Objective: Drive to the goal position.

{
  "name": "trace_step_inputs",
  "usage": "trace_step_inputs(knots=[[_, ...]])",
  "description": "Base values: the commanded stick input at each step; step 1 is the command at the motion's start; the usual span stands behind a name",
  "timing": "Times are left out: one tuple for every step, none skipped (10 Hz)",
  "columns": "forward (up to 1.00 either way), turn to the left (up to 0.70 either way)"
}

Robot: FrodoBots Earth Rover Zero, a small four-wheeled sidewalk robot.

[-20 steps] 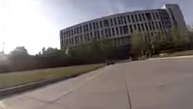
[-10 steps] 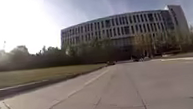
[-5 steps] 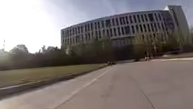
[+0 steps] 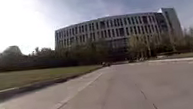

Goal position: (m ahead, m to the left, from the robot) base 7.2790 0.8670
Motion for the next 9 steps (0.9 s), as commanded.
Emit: trace_step_inputs(knots=[[0.7,-0.35],[0.7,-0.35],[0.7,-0.35],[0.7,-0.35],[0.7,-0.35],[0.7,-0.28],[0.7,0.0],[0.7,0.0],[0.7,0.0]])
